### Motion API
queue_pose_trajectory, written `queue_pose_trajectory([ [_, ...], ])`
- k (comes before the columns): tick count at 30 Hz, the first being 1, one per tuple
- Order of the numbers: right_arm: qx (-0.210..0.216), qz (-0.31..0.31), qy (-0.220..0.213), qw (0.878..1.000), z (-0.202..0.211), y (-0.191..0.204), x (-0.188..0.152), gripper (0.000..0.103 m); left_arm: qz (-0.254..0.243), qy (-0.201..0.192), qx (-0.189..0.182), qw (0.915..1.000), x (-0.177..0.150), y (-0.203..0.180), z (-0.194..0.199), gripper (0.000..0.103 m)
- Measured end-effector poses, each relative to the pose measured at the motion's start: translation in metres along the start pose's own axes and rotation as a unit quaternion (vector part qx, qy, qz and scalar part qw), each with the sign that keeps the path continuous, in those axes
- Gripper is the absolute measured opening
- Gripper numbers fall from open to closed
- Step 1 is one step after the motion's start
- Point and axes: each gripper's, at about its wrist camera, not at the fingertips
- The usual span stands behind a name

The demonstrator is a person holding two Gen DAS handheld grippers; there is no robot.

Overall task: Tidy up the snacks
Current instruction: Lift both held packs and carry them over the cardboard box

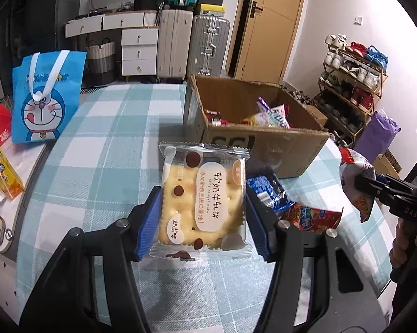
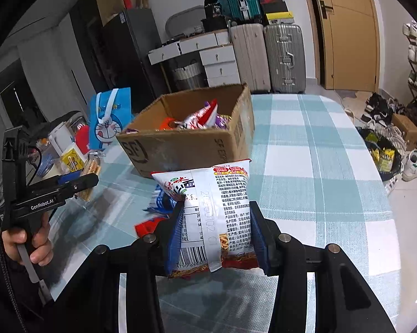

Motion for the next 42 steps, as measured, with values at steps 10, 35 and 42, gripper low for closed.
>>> queue_pose_trajectory([
  [10, 0.007, 0.0, -0.023, 1.0, 0.012, 0.011, 0.01, 0.044, -0.006, -0.021, 0.001, 0.9998, 0.017, 0.001, 0.016, 0.055],
  [35, 0.029, -0.005, -0.07, 0.997, 0.019, 0.039, 0.058, 0.044, -0.04, -0.057, -0.007, 0.9975, 0.08, -0.016, 0.021, 0.055],
  [42, 0.039, -0.006, -0.073, 0.997, 0.007, 0.04, 0.071, 0.044, -0.044, -0.061, 0.0, 0.9972, 0.096, -0.021, 0.012, 0.055],
])
Point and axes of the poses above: each gripper's, at about its wrist camera, not at the fingertips, and z roughly against the way its jaws point, y to its left, x to its top, and after that the axes turned 10 degrees about -z, right-handed
